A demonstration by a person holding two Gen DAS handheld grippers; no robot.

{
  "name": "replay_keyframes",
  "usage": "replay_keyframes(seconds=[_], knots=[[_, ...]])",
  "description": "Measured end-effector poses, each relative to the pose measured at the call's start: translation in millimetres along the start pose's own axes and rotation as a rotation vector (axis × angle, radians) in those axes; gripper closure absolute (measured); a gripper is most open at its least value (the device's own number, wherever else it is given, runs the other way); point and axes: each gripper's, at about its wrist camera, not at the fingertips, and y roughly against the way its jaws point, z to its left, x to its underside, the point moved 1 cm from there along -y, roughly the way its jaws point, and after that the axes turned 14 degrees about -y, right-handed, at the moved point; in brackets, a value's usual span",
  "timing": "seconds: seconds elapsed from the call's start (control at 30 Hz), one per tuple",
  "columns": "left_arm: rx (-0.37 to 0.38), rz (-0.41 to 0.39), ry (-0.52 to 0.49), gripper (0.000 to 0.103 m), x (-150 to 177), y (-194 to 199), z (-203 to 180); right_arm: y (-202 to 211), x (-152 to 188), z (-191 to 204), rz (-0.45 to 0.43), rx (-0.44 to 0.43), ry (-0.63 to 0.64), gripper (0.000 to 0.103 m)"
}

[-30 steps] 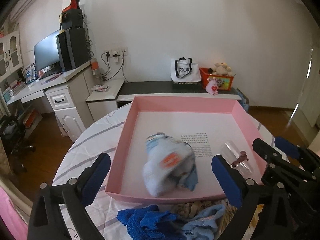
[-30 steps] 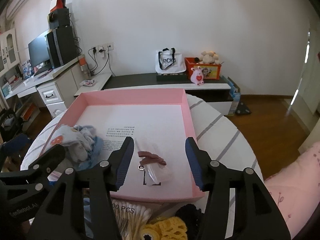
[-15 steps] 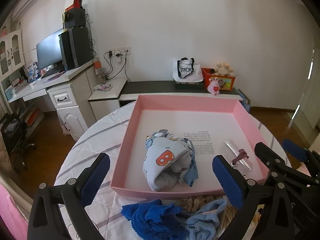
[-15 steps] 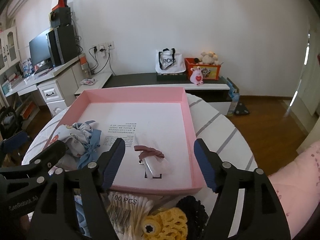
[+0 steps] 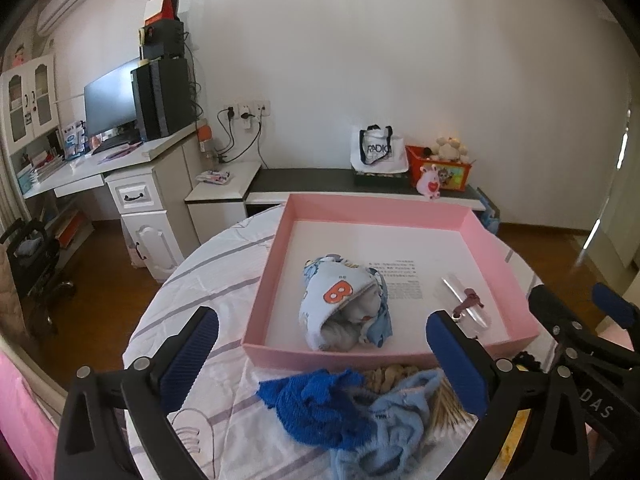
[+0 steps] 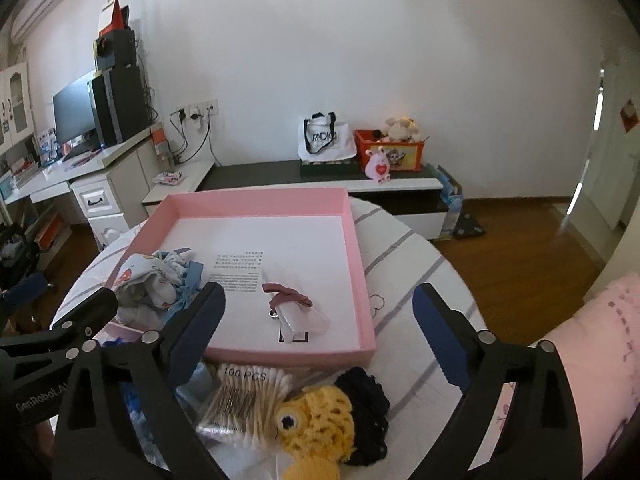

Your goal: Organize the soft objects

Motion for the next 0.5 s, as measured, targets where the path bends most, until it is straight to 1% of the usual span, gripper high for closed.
replay_keyframes(seconds=[0.07,0.13,0.5], knots=[[-0.008,-0.011,0.004,0.0,4.1,12.8,0.4,8.0,0.6,-1.2,-0.009,0.001,0.001,0.002],[-0.014,-0.021,0.004,0.0,8.0,25.4,0.6,19.2,2.6,-1.7,-0.028,0.009,0.007,0.0],[-0.043,-0.07,0.001,0.0,36.0,90.9,-8.4,76.5,16.3,-4.5,-0.089,-0.021,0.016,0.0]])
